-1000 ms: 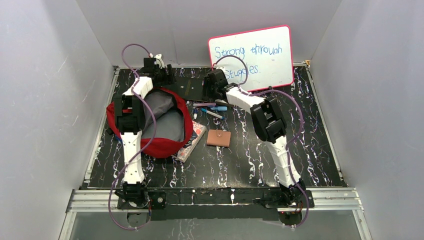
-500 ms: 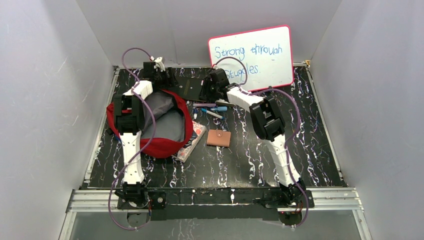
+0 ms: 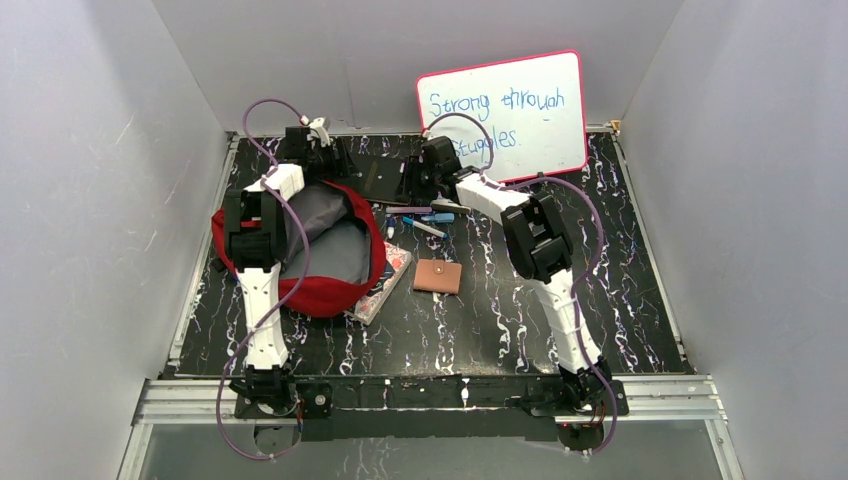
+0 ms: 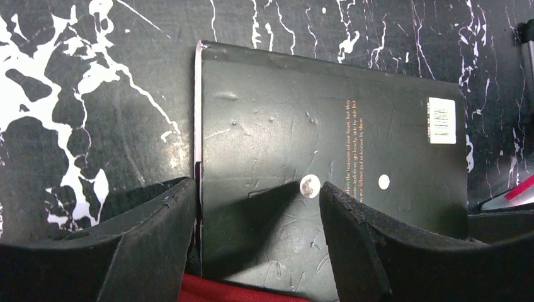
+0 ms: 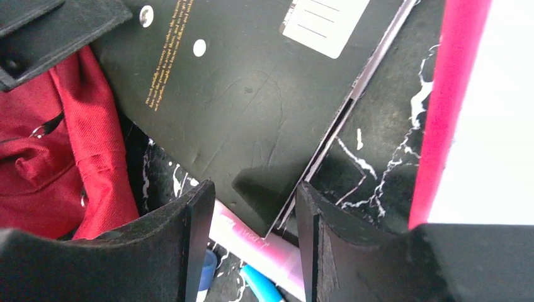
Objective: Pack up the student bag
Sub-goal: Pick up the book from the center of the board.
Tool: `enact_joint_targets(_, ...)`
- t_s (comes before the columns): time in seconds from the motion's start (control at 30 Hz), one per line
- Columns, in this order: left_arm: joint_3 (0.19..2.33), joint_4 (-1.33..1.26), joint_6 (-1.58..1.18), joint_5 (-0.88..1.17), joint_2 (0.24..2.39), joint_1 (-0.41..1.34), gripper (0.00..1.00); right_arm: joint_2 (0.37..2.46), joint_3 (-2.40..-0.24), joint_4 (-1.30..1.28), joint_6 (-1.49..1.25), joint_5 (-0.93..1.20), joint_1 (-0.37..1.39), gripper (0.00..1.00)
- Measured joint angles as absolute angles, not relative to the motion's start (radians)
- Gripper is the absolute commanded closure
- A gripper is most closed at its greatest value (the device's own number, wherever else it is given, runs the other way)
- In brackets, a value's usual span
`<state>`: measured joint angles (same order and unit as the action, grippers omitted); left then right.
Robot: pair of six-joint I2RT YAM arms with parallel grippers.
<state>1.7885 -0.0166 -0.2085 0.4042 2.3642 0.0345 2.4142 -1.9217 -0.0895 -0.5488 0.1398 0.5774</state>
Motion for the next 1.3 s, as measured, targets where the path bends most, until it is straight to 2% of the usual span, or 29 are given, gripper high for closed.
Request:
enact_joint_targets(0.1,1.764,-0.009,-0.208,0.404,2.342,0.035,0.33,2.381,-1.885,-0.08,-0.544,0.164,0.579,0.47)
enact_joint_targets(0.3,1.734,0.013,-0.209,0.402,2.311,0.033,0.33,2.31,-1.842,-0.07,-0.542,0.17,0.584,0.7)
enact_joint_targets(0.4,1.725,0.012,-0.213,0.403,2.307,0.03,0.33,2.297,-1.842,-0.065,-0.544,0.16,0.584,0.75)
enact_joint_targets(0.63,1.709,0.013,-0.218,0.402,2.296,0.028,0.33,2.297,-1.842,-0.065,-0.554,0.134,0.585,0.99)
enact_joint_targets(0.93,1.673,0.027,-0.221,0.394,2.259,0.028,0.33,2.274,-1.811,-0.049,-0.563,0.126,0.585,1.0)
enact_joint_targets(1.3,1.558,0.043,-0.248,0.418,2.114,0.036,0.33,2.098,-1.682,0.02,-0.612,0.138,0.595,1.0)
